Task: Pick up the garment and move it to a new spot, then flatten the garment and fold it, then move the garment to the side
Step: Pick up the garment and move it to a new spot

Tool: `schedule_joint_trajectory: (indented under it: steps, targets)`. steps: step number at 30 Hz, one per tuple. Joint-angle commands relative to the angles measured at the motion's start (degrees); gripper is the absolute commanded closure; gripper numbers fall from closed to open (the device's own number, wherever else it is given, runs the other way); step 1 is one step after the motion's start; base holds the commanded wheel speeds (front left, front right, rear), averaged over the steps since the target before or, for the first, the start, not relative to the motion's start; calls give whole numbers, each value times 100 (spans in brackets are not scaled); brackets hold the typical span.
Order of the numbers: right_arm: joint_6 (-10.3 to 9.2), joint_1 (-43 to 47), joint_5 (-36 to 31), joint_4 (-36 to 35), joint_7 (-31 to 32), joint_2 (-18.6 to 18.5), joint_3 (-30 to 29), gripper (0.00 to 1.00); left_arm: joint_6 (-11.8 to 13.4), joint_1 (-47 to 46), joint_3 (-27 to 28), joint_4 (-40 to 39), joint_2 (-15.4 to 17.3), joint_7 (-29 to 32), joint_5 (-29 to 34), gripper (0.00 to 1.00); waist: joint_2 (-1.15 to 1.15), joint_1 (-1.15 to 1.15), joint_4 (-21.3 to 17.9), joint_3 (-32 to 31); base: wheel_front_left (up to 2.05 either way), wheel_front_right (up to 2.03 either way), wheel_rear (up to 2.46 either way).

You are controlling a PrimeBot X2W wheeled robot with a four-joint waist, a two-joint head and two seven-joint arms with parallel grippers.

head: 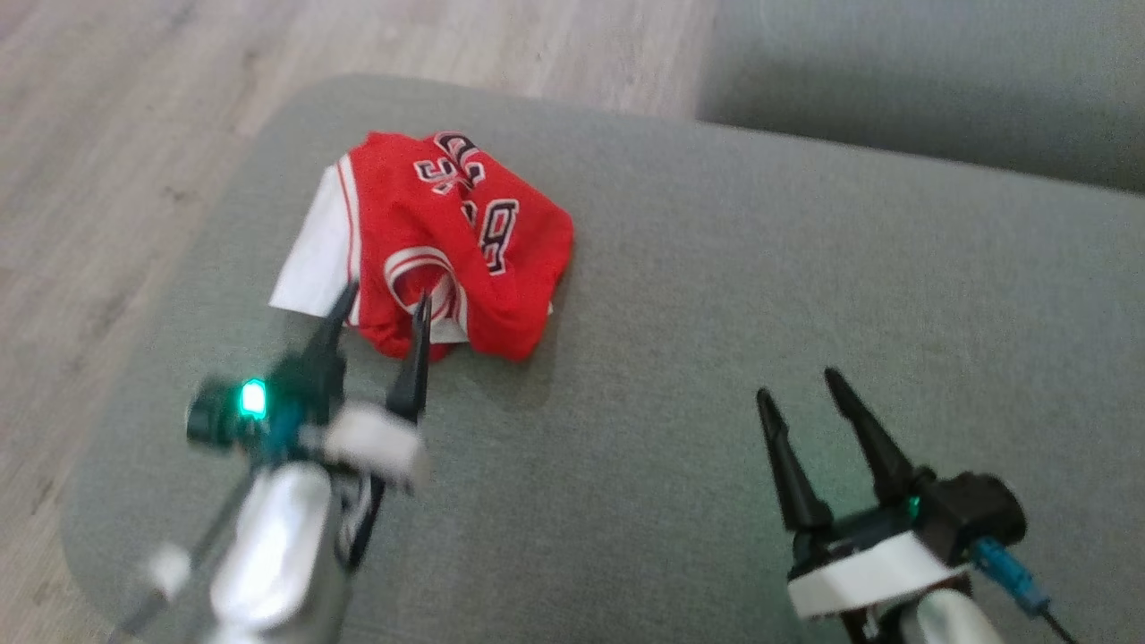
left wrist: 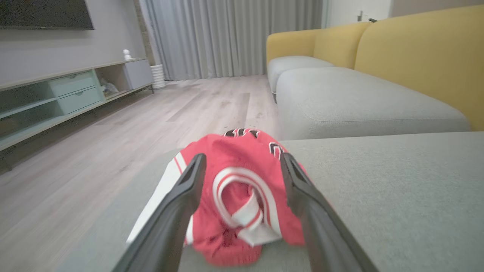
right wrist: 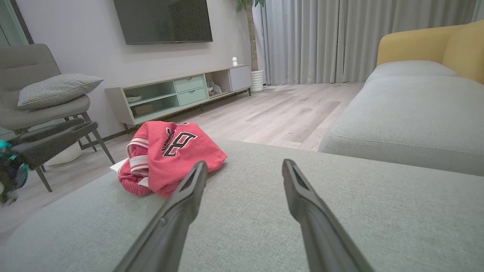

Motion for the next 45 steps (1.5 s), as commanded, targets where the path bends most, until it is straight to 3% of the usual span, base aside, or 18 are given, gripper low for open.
schedule_joint_trajectory:
  steps: [1,7,13,16,17,18,19,26,33,38,45]
  targets:
    - [-4,-305,-70,-203,-60,-49,54,0,-65,-542,161,-35,102,150,-39,0,0,0,-182,286,0,0,0]
    - [-4,-527,-155,-269,-60,-49,-3,0,-321,-1655,193,859,224,1073,-357,0,0,0,-488,701,0,0,0]
    - [-4,-707,-189,-283,-60,-49,-14,0,-276,-2250,270,1809,433,1628,-437,0,0,0,-772,948,0,0,0]
    - [-4,-741,-186,-280,-60,-49,-12,0,-277,-2359,291,2050,477,1590,-485,0,0,0,-847,977,0,0,0]
    - [-4,-746,-183,-277,-60,-49,-21,0,-301,-2384,288,2115,480,1571,-519,39,0,0,-862,978,0,0,0]
    - [-4,-750,-175,-273,-60,-49,-32,0,-337,-2404,273,2147,478,1508,-562,86,0,0,-875,975,0,0,0]
    - [-4,-753,-165,-267,-60,-49,-37,0,-374,-2422,241,2168,483,1445,-600,100,0,0,-887,962,0,0,0]
    - [-4,-750,-75,-203,-60,-49,-12,0,-431,-2657,173,1924,625,594,-626,100,0,0,-952,758,0,0,0]
    - [-4,-714,179,-164,-60,-49,-28,0,-459,-3068,142,808,778,-265,-670,100,0,0,-1226,308,0,0,0]
    - [-4,-670,311,-150,-60,-49,-38,0,-471,-3244,-12,-226,818,-260,-725,100,0,0,-1509,54,0,0,0]
    - [-4,-682,427,-187,-60,-49,-82,0,-482,-3177,-400,-1234,786,371,-1113,100,0,0,-2029,-15,0,0,0]
